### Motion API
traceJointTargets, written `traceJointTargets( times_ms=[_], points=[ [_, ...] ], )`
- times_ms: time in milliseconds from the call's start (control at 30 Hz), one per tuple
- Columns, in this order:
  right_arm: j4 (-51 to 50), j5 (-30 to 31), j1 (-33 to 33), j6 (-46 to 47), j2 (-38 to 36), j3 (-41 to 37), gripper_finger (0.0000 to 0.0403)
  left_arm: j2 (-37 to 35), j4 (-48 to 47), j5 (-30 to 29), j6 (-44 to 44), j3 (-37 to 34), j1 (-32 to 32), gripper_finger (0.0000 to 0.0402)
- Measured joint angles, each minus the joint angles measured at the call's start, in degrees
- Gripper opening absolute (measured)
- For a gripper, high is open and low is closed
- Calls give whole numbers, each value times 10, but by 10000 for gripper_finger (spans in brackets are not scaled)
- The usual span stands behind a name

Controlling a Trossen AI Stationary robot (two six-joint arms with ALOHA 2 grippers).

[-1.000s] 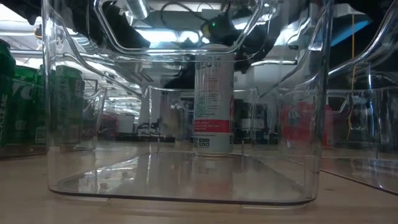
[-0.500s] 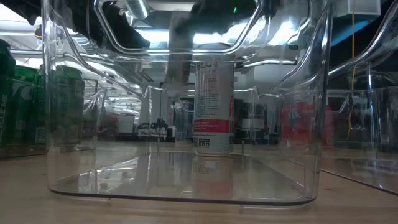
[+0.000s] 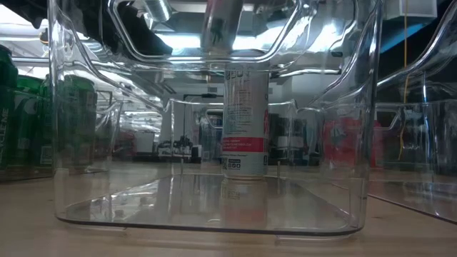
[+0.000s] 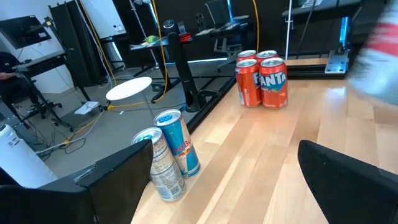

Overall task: Sort soda cans
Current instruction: Put the white soda can into the middle transparent bin

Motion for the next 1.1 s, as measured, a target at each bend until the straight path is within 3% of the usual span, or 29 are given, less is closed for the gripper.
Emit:
traceJointTargets(
  times_ms=[433, 900, 1100],
  points=[
    [3, 22, 60, 6, 26, 0, 289, 0, 0, 0, -6, 0, 0, 388],
    [39, -52, 70, 48, 113, 0, 289, 0, 0, 0, -5, 0, 0, 388],
    [37, -54, 69, 61, 146, 0, 289, 0, 0, 0, -5, 0, 0, 388]
  ],
)
